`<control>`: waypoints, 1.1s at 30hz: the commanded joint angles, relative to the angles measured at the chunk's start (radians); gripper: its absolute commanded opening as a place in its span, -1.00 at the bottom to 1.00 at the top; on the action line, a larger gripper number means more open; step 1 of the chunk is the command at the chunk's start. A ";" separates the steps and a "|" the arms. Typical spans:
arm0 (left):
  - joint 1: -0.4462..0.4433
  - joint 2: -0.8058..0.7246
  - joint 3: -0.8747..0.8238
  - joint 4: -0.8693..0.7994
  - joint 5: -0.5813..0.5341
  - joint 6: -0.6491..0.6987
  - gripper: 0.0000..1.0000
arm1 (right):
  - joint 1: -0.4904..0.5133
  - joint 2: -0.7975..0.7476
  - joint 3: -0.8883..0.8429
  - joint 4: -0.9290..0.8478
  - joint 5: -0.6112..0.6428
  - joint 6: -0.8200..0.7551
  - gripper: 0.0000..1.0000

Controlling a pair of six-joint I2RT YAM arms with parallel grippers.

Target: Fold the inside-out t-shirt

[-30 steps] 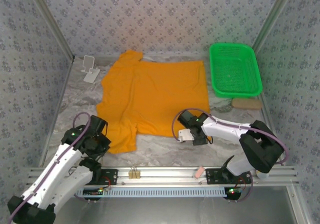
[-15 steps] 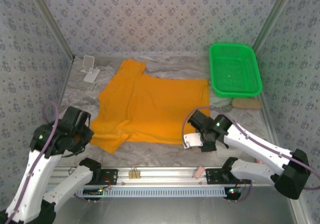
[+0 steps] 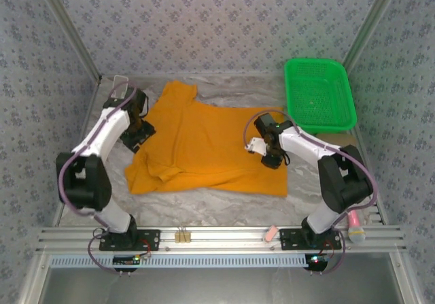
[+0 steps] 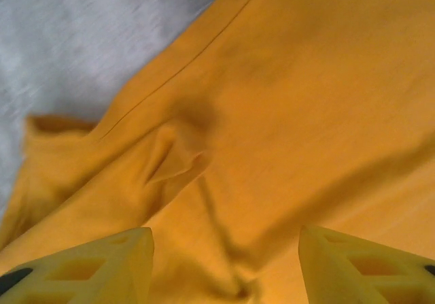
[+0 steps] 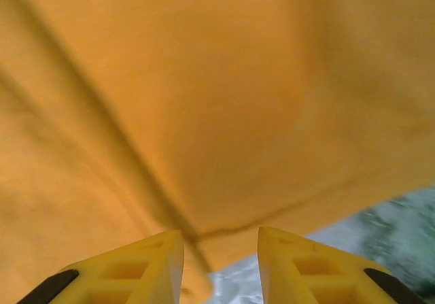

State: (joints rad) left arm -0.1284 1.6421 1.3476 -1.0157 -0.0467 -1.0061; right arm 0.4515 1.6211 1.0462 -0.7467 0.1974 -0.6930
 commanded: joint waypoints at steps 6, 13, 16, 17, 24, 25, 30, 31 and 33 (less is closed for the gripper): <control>0.064 -0.163 -0.128 -0.094 0.054 0.142 0.19 | 0.293 -0.191 -0.058 0.291 -0.257 -0.084 0.18; 0.104 -0.324 -0.411 -0.116 0.037 0.105 0.12 | 0.522 0.146 0.109 0.852 -0.570 -0.015 0.21; 0.111 -0.323 -0.495 -0.081 0.066 0.083 0.07 | 0.576 0.305 0.255 0.821 -0.610 -0.039 0.21; 0.114 -0.319 -0.516 -0.069 0.069 0.072 0.06 | 0.587 0.345 0.284 0.815 -0.616 -0.046 0.21; 0.150 -0.232 -0.555 0.049 -0.039 0.032 -0.30 | 0.607 0.519 0.400 0.847 -0.582 0.070 -0.29; 0.160 -0.210 -0.559 0.052 -0.033 0.035 -0.44 | 0.603 0.528 0.404 0.851 -0.561 0.095 -0.54; 0.230 -0.178 -0.616 0.118 0.007 0.069 -1.00 | 0.550 0.480 0.391 0.877 -0.533 0.287 -1.00; 0.245 -0.186 -0.615 0.111 0.003 0.077 -1.00 | 0.538 0.473 0.384 0.890 -0.511 0.340 -1.00; 0.275 -0.218 -0.611 0.095 -0.017 0.091 -1.00 | 0.508 0.463 0.368 0.906 -0.460 0.444 -1.00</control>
State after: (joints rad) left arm 0.1112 1.4601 0.7441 -0.9184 -0.0345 -0.9421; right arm 1.0046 2.1338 1.4143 0.1169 -0.3378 -0.4446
